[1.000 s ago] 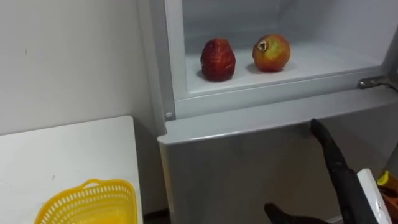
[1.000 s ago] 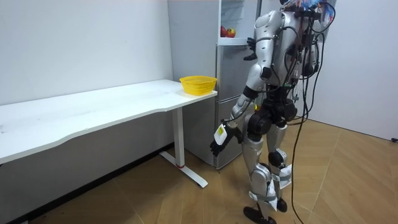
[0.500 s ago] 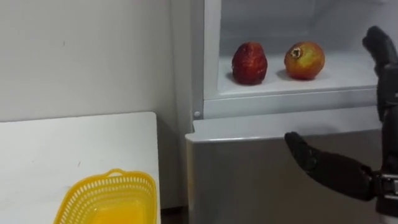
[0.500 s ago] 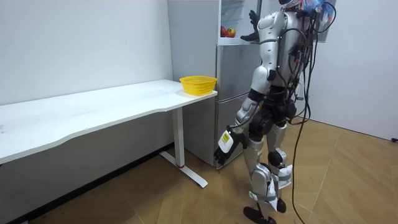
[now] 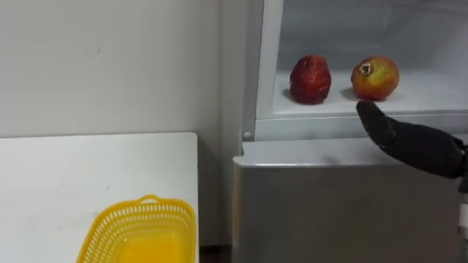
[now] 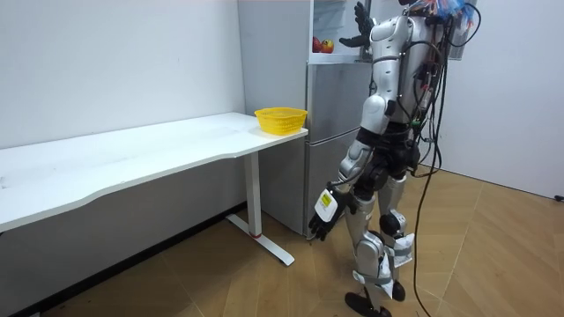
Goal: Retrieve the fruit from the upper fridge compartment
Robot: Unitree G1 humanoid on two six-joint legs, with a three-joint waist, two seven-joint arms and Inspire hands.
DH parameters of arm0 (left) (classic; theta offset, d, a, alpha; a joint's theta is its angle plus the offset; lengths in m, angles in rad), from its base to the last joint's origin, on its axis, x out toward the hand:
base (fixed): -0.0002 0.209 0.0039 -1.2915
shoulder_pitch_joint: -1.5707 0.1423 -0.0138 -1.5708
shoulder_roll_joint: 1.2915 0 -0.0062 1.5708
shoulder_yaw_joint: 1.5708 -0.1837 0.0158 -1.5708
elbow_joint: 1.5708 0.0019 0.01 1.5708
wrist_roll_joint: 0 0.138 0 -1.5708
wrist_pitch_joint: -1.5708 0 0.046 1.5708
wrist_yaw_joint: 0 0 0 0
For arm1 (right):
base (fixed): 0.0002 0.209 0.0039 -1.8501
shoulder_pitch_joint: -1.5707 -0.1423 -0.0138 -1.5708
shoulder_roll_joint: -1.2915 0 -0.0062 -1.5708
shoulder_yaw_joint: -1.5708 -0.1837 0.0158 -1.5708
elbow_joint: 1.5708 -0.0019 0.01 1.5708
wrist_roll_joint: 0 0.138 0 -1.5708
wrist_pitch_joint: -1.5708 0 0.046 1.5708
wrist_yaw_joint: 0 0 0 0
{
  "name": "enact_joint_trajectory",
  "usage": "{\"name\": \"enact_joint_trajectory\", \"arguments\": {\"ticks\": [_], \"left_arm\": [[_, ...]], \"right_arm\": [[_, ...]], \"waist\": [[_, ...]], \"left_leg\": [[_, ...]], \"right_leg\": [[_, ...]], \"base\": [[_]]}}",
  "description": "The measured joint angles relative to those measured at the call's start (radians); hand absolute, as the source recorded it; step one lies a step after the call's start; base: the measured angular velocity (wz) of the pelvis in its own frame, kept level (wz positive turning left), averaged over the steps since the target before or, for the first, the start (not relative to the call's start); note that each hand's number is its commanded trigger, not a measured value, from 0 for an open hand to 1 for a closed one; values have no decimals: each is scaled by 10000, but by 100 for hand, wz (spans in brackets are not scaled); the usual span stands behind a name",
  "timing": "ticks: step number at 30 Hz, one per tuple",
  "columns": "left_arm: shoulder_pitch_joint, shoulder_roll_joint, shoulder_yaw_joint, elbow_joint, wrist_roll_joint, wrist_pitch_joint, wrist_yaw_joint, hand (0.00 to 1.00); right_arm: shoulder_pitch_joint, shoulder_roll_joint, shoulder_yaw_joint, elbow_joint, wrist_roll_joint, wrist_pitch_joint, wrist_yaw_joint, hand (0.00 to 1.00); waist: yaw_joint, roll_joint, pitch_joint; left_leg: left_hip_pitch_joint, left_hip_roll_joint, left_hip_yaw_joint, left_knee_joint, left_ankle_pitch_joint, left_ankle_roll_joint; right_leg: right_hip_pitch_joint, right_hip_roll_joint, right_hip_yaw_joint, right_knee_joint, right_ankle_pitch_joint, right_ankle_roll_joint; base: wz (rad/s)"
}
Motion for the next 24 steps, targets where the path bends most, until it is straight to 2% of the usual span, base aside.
{"name": "enact_joint_trajectory", "arguments": {"ticks": [7,11,15,17,20,24], "left_arm": [[-76,8,-22,-41,182,237,-339,0],[-211,15,-23,-40,362,280,-387,0],[-328,15,-15,-144,569,418,-450,0],[-303,16,-3,-393,582,464,-517,0],[-301,17,21,-584,793,468,-526,0],[-294,44,17,-665,877,480,-524,0]], "right_arm": [[-1124,-90,37,498,392,199,-1,0],[-1458,-159,49,854,458,200,86,0],[-1562,-173,115,1323,448,233,229,0],[-1584,-175,120,1350,450,480,319,0],[-1729,-201,120,1357,464,546,317,0],[-2511,-233,352,1800,520,625,99,0]], "waist": [[14,-109,46],[34,-250,0],[307,-262,-10],[487,-250,-9],[570,-246,-12],[630,-259,-19]], "left_leg": [[-42,-9,-150,113,0,1],[-154,-12,-299,157,1,1],[-167,-13,-296,173,1,1],[-198,-16,-300,171,3,5],[-220,-13,-304,172,4,5],[-140,-12,-308,171,4,5]], "right_leg": [[84,-51,-345,24,0,0],[63,-64,-485,18,0,0],[58,-68,-497,22,0,0],[28,-71,-500,23,0,0],[11,-67,-522,19,0,0],[67,-58,-510,11,0,0]], "base": [[6],[12],[1],[0],[0],[0]]}}
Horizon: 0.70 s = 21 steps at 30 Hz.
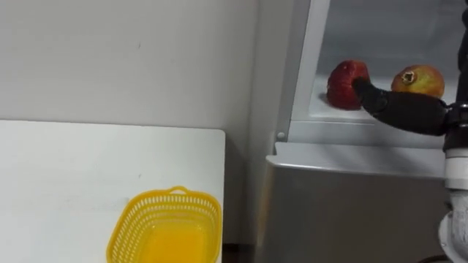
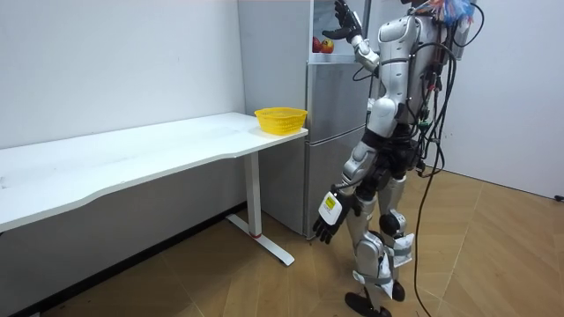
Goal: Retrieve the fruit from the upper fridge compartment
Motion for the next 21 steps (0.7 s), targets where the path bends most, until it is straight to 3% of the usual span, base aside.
{"name": "enact_joint_trajectory", "arguments": {"ticks": [9,15,21], "left_arm": [[54,18,5,-33,-1,83,-122,0],[87,18,45,-28,3,147,-235,0],[51,26,189,-69,14,186,-219,0]], "right_arm": [[-175,-130,168,387,407,144,-69,0],[-1002,-174,175,861,511,228,-26,0],[-1079,-430,236,1097,534,228,-17,0]], "waist": [[252,-183,5],[287,-236,30],[329,-309,63]], "left_leg": [[36,-21,-186,-10,0,0],[-45,-19,-258,6,3,-5],[-44,-21,-255,6,3,-5]], "right_leg": [[172,0,-146,-146,0,1],[141,-1,-257,-146,0,1],[143,-4,-236,-146,0,1]], "base": [[6],[4],[0]]}}
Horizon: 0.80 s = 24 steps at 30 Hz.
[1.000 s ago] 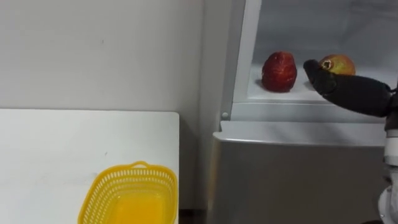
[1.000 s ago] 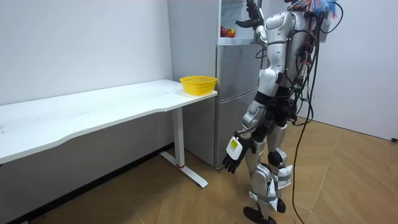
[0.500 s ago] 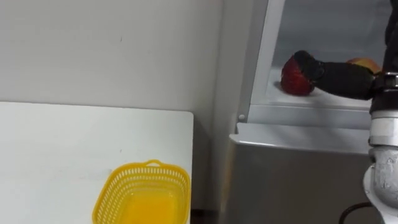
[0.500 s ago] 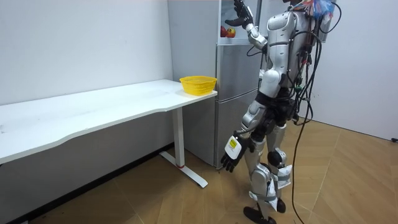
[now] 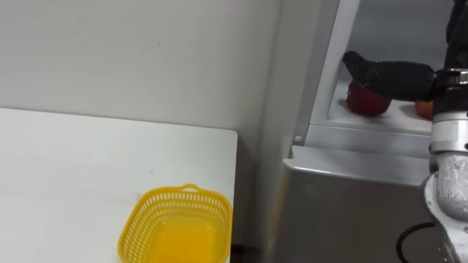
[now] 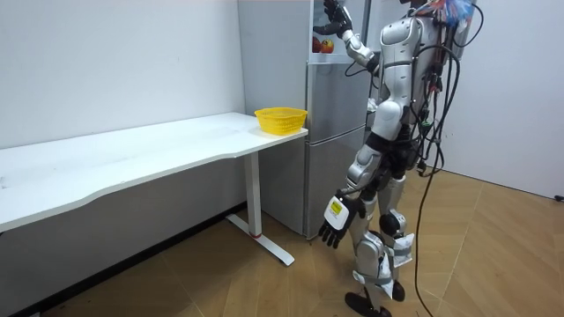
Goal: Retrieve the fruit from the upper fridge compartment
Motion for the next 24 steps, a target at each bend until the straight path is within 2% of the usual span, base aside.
{"name": "enact_joint_trajectory", "arguments": {"ticks": [18,24], "left_arm": [[13,6,70,3,115,21,261,0],[26,7,68,-4,334,202,271,0]], "right_arm": [[-3,-95,299,812,358,21,638,0],[-3,-101,312,929,382,204,859,0]], "waist": [[25,-1,-12],[28,-16,-27]], "left_leg": [[-3,0,-3,12,1,-1],[-11,0,-4,12,1,-1]], "right_leg": [[11,0,-2,-3,0,0],[8,-6,-39,-1,0,0]], "base": [[0],[0]]}}
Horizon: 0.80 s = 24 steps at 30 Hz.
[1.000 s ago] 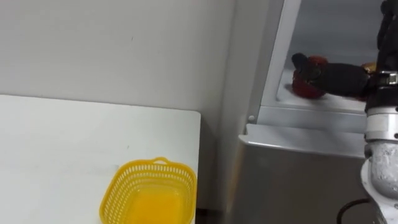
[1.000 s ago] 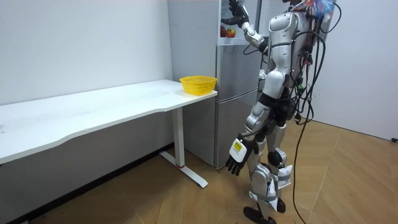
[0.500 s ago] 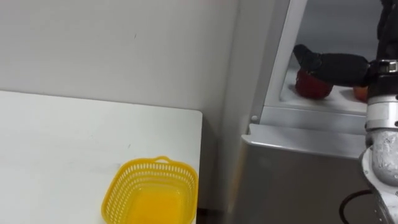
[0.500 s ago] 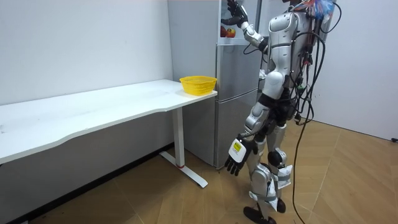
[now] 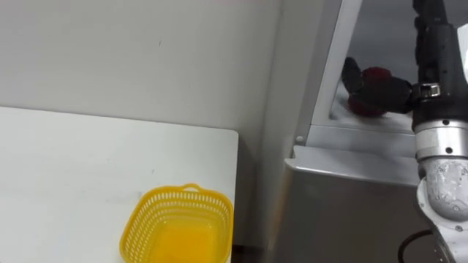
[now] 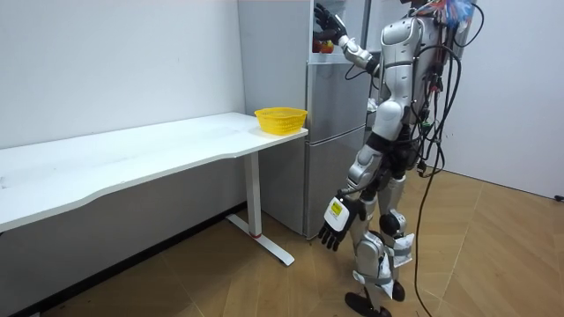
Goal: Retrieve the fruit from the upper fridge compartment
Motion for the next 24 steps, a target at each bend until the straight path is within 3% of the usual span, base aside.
{"name": "enact_joint_trajectory", "arguments": {"ticks": [11,16,24], "left_arm": [[-12,66,1,-56,47,32,-25,0],[4,72,3,-352,46,222,-54,0],[-3,80,11,-410,43,235,-55,0]], "right_arm": [[0,-3,6,415,233,153,297,0],[-1,-4,40,790,356,339,551,0],[-17,-5,86,1053,398,451,595,0]], "waist": [[-1,-29,-37],[22,54,-52],[21,140,-51]], "left_leg": [[-12,0,-19,0,0,0],[-21,-9,-30,-3,1,1],[-43,-9,-38,-5,4,2]], "right_leg": [[18,-4,-34,-5,0,0],[45,-24,-120,-5,0,0],[42,-27,-185,-5,0,0]], "base": [[0],[1],[0]]}}
